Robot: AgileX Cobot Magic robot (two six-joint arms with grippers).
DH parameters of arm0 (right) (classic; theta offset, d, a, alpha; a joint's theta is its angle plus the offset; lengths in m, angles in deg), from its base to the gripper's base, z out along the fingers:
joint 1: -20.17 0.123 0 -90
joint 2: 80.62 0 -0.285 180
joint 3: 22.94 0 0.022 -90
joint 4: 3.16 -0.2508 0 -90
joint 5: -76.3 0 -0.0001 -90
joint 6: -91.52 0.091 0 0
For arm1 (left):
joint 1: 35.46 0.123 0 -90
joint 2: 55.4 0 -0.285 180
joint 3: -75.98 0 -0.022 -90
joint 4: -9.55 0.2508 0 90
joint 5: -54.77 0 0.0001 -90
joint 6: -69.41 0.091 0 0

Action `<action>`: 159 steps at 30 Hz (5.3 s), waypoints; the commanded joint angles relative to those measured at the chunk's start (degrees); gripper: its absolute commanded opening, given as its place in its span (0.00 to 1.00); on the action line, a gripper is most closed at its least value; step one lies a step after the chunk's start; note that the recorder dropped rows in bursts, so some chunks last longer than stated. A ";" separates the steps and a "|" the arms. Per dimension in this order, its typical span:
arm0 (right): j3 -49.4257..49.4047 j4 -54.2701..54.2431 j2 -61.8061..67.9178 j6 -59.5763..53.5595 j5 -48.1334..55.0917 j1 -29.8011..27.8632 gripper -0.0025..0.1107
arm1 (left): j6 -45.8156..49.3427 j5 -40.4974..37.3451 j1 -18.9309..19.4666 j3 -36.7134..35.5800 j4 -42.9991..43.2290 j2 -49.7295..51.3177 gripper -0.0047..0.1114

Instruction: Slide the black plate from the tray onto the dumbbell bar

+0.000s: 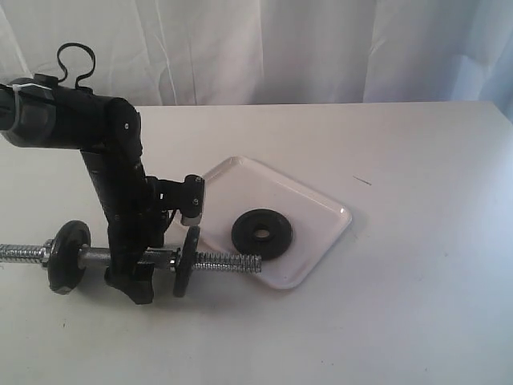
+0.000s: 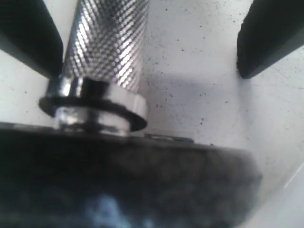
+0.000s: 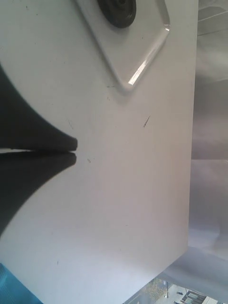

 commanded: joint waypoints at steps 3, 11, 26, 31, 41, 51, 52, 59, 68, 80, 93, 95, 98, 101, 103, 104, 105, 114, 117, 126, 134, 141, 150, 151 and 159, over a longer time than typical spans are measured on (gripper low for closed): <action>-0.12 -0.01 -0.32 -0.35 -0.31 -0.13 0.02 | 1.20 -0.68 -0.28 0.35 2.66 -0.26 0.87; -0.12 -0.01 -0.32 -0.35 -0.31 -0.13 0.02 | 1.20 0.77 -0.28 0.35 3.33 -0.26 0.62; -0.12 -0.01 -0.32 -0.35 -0.31 -0.13 0.02 | -5.21 0.38 -0.28 0.35 2.65 -1.30 0.04; -0.12 -0.01 -0.32 -0.35 -0.31 -0.13 0.02 | -5.21 0.37 -0.28 0.35 2.65 -3.80 0.04; -0.12 -0.01 -0.32 -0.35 -0.31 -0.13 0.02 | -5.37 0.51 -0.28 0.35 0.40 -10.00 0.04; -0.12 -0.01 -0.32 -0.35 -0.31 -0.13 0.02 | -12.70 1.08 -0.28 0.35 -1.61 -15.73 0.04; -0.12 -0.01 -0.32 -0.35 -0.31 -0.13 0.02 | -13.31 1.19 -0.28 0.35 -1.61 -16.17 0.04; -0.12 0.06 -0.32 -0.73 -0.31 -0.13 0.02 | -18.14 2.28 -0.28 -1.98 -1.61 -19.32 0.04; -0.12 -7.49 -0.32 5.57 -7.92 -0.13 0.02 | -20.76 2.18 -0.28 -9.24 -1.61 -24.39 0.04; -0.12 -24.16 -0.32 19.41 -26.09 -0.13 0.02 | -24.81 8.03 -0.28 -16.21 -1.61 -31.37 0.04; 11.47 -24.41 -0.04 23.69 -11.44 1.01 0.02 | -28.48 10.47 -0.28 -18.05 -1.37 -32.41 0.04; 21.03 -24.41 7.56 14.88 -7.05 1.91 0.02 | -28.91 11.40 -0.28 -18.05 -1.37 -32.41 0.04; 37.36 -24.55 26.95 -3.27 3.36 2.33 0.02 | -29.24 11.51 -0.28 -18.05 -1.37 -32.41 0.04; 54.77 -24.55 50.18 -15.77 16.67 2.43 0.02 | -30.89 12.63 -0.28 -18.05 -1.37 -32.41 0.04; 64.55 -24.55 63.22 -20.50 21.67 3.39 0.02 | -32.10 13.60 -0.28 -18.05 -1.15 -32.55 0.04; 68.06 -24.55 68.86 -22.36 23.09 3.78 0.02 | -33.02 13.72 -0.28 -18.05 -0.79 -32.75 0.04; 70.97 -24.53 73.87 -23.59 24.35 4.37 0.02 | -33.94 13.72 -0.28 -18.05 -0.45 -32.91 0.04; 80.23 -27.13 96.00 -31.02 36.83 11.09 0.59 | -36.70 10.18 5.04 -18.05 4.25 -33.64 0.04; 80.62 -27.13 99.89 -30.73 37.42 14.08 0.84 | -36.70 8.11 6.70 -18.05 5.09 -33.64 0.04; 82.92 -25.83 106.38 -30.07 32.12 22.50 0.92 | -36.70 7.65 9.03 -18.05 5.22 -33.64 0.04; 88.46 -7.77 111.46 -16.04 30.07 28.66 0.92 | -37.14 7.65 9.03 -18.05 5.22 -33.64 0.04; 90.08 0.42 115.52 -6.86 31.50 31.40 0.92 | -37.91 7.65 9.03 -18.05 5.22 -33.64 0.04; 90.08 2.12 117.51 -0.66 23.54 33.89 0.92 | -37.91 7.65 9.03 -18.05 5.22 -33.64 0.04; 90.08 2.22 117.77 -0.12 23.15 33.86 0.92 | -37.91 7.65 9.03 -18.05 5.22 -33.64 0.04; 90.08 7.02 119.88 3.98 22.76 33.86 0.92 | -37.91 7.65 9.03 -18.05 5.22 -33.64 0.04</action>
